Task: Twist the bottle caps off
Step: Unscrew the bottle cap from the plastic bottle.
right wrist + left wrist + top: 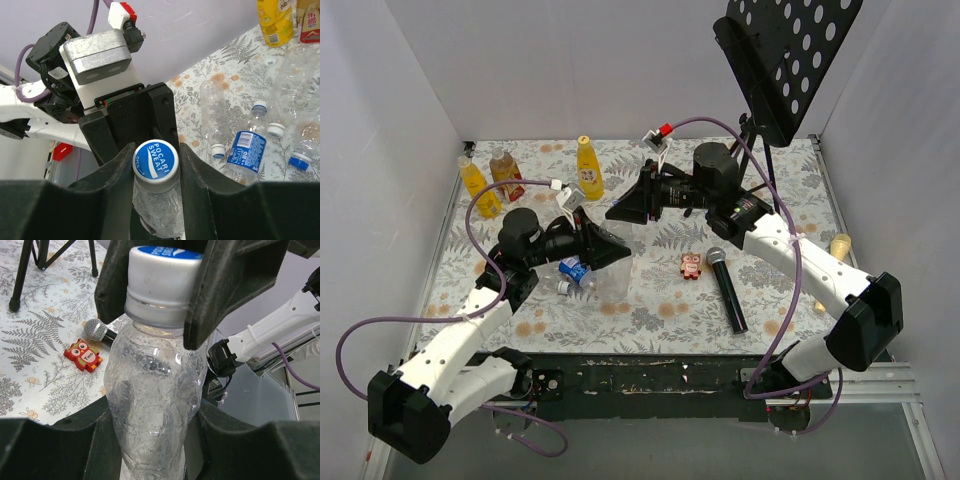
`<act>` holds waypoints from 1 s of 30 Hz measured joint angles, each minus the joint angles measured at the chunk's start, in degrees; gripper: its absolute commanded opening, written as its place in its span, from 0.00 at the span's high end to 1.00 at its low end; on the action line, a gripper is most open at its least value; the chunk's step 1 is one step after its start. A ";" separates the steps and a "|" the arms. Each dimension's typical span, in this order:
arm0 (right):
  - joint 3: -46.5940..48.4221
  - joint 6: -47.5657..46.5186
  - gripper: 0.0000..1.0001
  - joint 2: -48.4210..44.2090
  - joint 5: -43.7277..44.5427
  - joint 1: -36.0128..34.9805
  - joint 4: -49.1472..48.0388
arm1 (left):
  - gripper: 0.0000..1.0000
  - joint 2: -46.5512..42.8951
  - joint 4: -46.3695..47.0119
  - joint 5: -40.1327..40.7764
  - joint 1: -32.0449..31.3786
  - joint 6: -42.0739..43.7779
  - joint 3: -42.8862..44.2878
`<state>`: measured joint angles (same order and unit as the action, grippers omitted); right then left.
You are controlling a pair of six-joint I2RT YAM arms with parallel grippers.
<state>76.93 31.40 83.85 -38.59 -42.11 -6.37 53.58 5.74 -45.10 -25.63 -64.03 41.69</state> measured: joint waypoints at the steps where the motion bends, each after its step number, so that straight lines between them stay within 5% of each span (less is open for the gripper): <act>1: 0.00 -0.15 0.62 0.00 0.04 -0.09 -0.15 | 1.00 0.22 0.11 0.00 0.00 -0.26 0.00; 7: 0.02 0.07 0.46 0.31 0.07 -0.07 -0.33 | 1.00 0.66 0.57 -0.02 0.00 -1.20 0.00; 14: 0.22 0.20 0.54 1.01 0.09 -0.07 -1.11 | 1.00 0.70 1.46 0.02 0.02 -1.84 -0.09; 23: 1.31 -0.09 0.46 1.55 0.59 -0.04 -1.05 | 1.00 1.14 3.54 0.00 0.00 -3.45 -1.25; 30: 3.56 -0.15 0.49 2.60 0.96 -0.02 -1.09 | 1.00 1.18 4.17 -0.02 0.00 -4.68 -1.70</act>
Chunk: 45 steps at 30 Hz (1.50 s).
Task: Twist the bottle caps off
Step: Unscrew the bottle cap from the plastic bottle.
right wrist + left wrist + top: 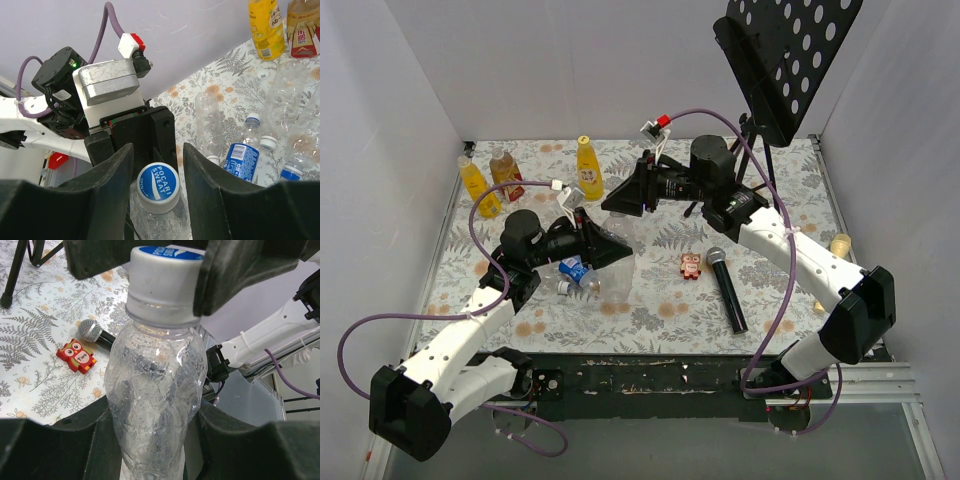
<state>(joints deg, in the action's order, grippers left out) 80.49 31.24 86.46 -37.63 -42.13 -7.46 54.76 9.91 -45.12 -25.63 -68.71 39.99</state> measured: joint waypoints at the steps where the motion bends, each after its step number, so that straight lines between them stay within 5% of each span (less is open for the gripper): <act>1: 0.00 0.02 0.48 0.07 -0.02 0.00 -0.02 | 1.00 0.00 0.17 0.07 0.00 -0.17 0.00; 5: 0.00 0.11 0.45 0.28 0.02 0.00 0.04 | 1.00 0.00 1.18 0.17 0.00 -0.90 -0.02; 11: 0.00 0.22 0.59 0.50 0.02 0.00 -0.02 | 1.00 0.04 2.36 0.66 0.00 -2.51 -0.20; 13: 0.07 0.42 0.77 0.85 -0.04 0.00 -0.17 | 1.00 0.17 2.27 1.05 0.00 -2.97 -0.26; 14: 0.11 0.33 0.98 1.05 0.02 0.00 -0.24 | 1.00 0.22 2.16 1.11 0.02 -3.17 -0.33; 24: 0.96 -1.38 0.99 2.29 -7.02 0.13 -1.66 | 1.00 0.17 9.88 -3.76 1.01 -5.16 -3.82; 26: -0.42 2.49 0.99 2.80 -13.90 0.24 -11.17 | 1.00 1.36 18.93 -10.34 2.38 -9.77 -5.25; 31: 5.03 30.03 0.99 10.45 -32.28 -1.62 -45.57 | 1.00 12.00 53.11 -27.58 2.86 -31.45 -2.32; 32: 6.64 32.46 0.85 11.52 -34.82 -2.49 -49.33 | 1.00 14.43 57.88 -31.52 2.82 -33.90 -0.37; 34: 7.67 34.67 0.22 11.39 -39.71 -4.24 -56.92 | 1.00 17.88 64.32 -37.66 1.79 -36.89 3.56; 39: 8.76 36.72 0.14 9.46 -44.63 -6.82 -63.32 | 1.00 19.52 64.61 -41.88 0.63 -36.72 8.41; 45: 9.94 25.00 0.12 4.83 -39.71 2.32 -45.99 | 1.00 12.22 15.96 -33.97 1.14 0.59 16.63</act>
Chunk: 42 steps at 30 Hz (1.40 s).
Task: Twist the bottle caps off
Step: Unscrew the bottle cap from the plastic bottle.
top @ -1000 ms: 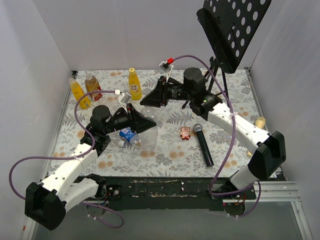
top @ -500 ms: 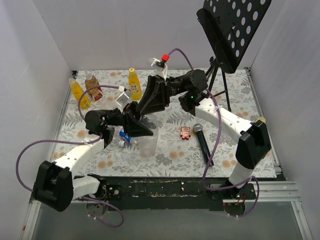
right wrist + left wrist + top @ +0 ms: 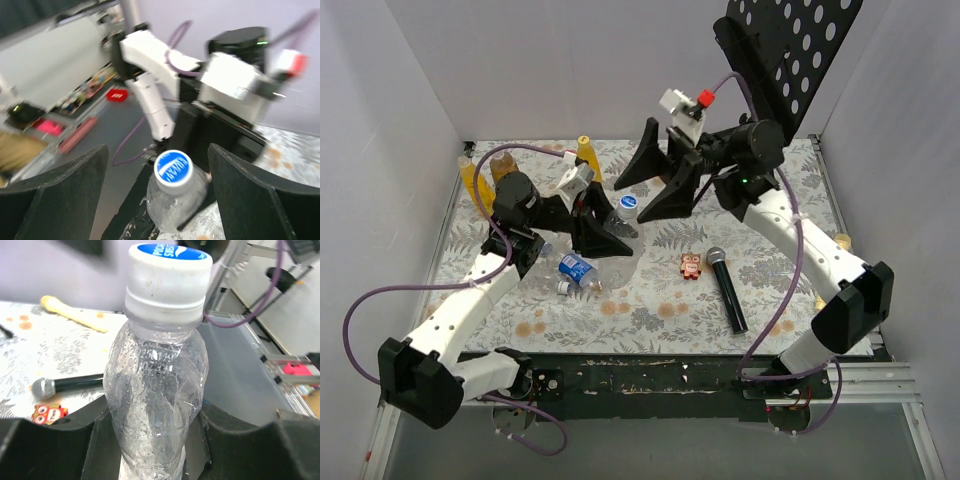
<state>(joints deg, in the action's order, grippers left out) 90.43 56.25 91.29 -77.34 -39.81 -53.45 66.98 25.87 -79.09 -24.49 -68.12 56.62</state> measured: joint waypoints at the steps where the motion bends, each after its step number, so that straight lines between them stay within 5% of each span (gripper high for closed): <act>1: 0.07 -2.58 0.12 -0.90 1.14 1.40 3.61 | 1.00 -1.09 -5.40 2.05 0.00 4.11 0.50; 7: -2.19 -18.47 0.11 -8.00 12.15 3.74 26.29 | 1.00 -7.04 -22.23 13.88 0.00 15.08 -3.45; 16: -2.47 -31.74 0.11 -9.70 35.47 0.79 50.84 | 1.00 -13.70 -22.93 27.85 0.00 11.45 -11.34; 27: -2.75 -35.47 0.60 -5.66 45.77 -6.03 58.38 | 1.00 -14.10 -18.56 34.84 0.00 5.95 -12.48; 34: -2.23 -35.36 0.44 -5.51 47.21 -6.25 58.95 | 1.00 -13.77 -17.59 36.17 -0.02 4.68 -12.79; 42: 1.25 -35.12 0.47 -3.15 48.09 -6.14 58.99 | 1.00 -13.60 -16.44 36.72 -0.02 3.48 -13.09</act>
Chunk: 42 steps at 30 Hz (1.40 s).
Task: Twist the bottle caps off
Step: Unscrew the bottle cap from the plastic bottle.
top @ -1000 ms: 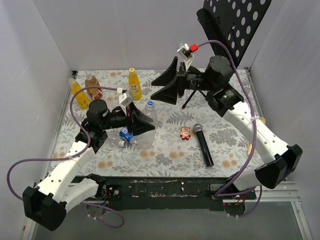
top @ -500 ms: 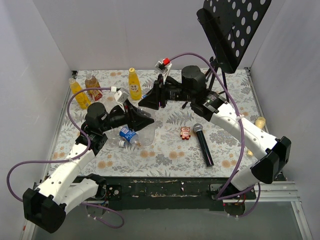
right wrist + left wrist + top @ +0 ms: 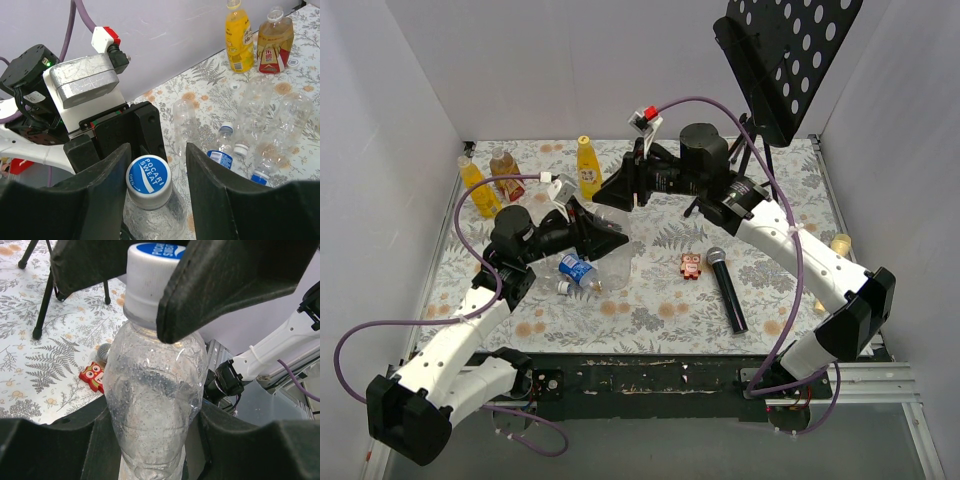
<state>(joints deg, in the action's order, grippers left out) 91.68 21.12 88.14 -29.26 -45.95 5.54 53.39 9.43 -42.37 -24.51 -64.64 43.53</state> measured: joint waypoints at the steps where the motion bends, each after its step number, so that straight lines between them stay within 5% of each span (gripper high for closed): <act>1: 0.04 0.02 0.49 0.09 0.09 0.02 -0.04 | 1.00 0.04 0.04 0.04 0.00 -0.22 -0.09; 4: 0.04 0.31 0.61 0.11 0.39 0.02 0.02 | 1.00 0.07 0.15 0.55 0.00 -0.76 -0.35; 8: 0.04 0.24 0.99 0.11 0.59 -0.02 0.09 | 1.00 0.09 0.55 1.11 0.00 -1.46 -0.83; 11: 0.04 0.35 0.98 0.11 0.50 -0.02 -0.07 | 1.00 0.09 0.96 1.73 -0.11 -2.05 -0.92; 15: 0.04 0.35 0.64 0.11 0.70 -0.02 -0.13 | 1.00 0.07 1.18 2.54 -0.26 -2.60 -0.92; 19: 0.04 0.59 0.77 0.13 0.83 -0.02 -0.48 | 1.00 -0.11 1.33 3.30 -0.46 -3.15 -0.94; 21: 0.04 0.74 0.98 0.20 0.85 -0.02 -0.81 | 1.00 -0.28 1.36 3.63 -0.48 -3.32 -0.94; 33: 1.81 -0.42 0.99 1.38 -3.15 0.24 -1.20 | 1.00 -0.37 2.38 4.31 -0.48 -3.39 -0.96; 36: -3.56 6.01 0.99 1.16 -14.62 1.92 -16.44 | 1.00 -0.35 7.58 -3.50 0.31 -2.54 -1.68; 39: -10.71 23.56 0.99 2.56 -28.68 1.29 -45.92 | 1.00 2.29 19.61 -20.35 2.82 -6.91 -3.10; 42: -11.45 28.98 0.99 3.34 -37.46 -1.33 -60.89 | 1.00 6.80 26.64 -35.69 2.86 -8.22 0.13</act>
<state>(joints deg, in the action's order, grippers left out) 80.23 50.11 91.48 -66.72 -47.29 -55.35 60.18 36.07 -78.06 -21.65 -72.86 43.66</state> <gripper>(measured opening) 0.407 0.406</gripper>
